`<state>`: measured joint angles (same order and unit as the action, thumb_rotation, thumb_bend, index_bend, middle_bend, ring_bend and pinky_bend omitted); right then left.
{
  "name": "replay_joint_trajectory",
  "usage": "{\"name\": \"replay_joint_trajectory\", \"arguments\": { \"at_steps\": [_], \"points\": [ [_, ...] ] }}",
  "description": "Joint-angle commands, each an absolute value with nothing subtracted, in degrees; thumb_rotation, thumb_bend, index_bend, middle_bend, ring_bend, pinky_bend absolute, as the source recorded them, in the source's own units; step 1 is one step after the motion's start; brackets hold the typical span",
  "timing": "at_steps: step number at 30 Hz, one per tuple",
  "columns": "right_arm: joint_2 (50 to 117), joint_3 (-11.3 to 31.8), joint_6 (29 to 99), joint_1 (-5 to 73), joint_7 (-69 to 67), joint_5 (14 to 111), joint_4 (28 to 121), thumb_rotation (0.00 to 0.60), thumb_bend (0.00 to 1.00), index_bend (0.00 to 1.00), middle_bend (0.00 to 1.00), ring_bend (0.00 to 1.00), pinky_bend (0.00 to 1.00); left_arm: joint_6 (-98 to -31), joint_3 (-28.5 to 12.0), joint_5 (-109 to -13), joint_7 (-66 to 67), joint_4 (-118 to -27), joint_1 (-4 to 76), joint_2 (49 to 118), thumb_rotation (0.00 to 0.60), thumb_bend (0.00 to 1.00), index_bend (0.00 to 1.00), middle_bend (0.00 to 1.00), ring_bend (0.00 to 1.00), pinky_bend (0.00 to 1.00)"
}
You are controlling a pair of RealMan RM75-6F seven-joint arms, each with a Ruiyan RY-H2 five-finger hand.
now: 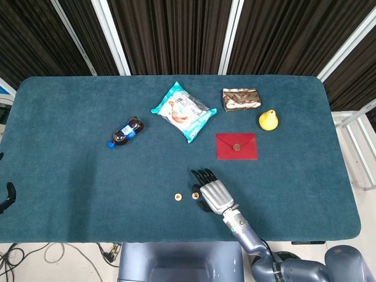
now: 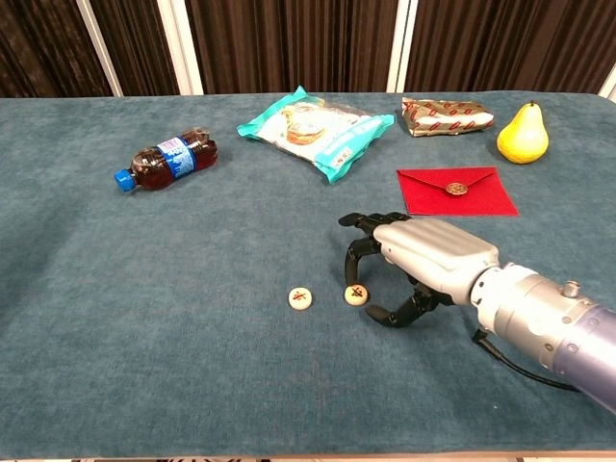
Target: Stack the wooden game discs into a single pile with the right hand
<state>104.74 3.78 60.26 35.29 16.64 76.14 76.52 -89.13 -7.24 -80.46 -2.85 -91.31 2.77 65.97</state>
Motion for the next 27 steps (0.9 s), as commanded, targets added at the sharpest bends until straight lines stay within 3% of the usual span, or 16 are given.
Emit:
{"name": "replay_joint_trajectory", "arguments": {
  "at_steps": [1,27],
  "points": [
    [104.86,4.03,60.10,35.33,16.72,76.06,76.48,0.600,0.44,0.43,0.00,0.00,0.00,-89.16,-7.23,-80.49,-2.81,-91.31,2.77,65.99,0.600,0.58,0.08,0.00,0.00,0.00],
    [106.11,5.80,57.42,35.87,17.28,74.35,75.21,0.600,0.44,0.46,0.00,0.00,0.00,-89.32,-7.40,-80.36,-2.75,-91.26,2.73,66.08,0.600,0.58,0.08,0.00,0.00,0.00]
  ]
}}
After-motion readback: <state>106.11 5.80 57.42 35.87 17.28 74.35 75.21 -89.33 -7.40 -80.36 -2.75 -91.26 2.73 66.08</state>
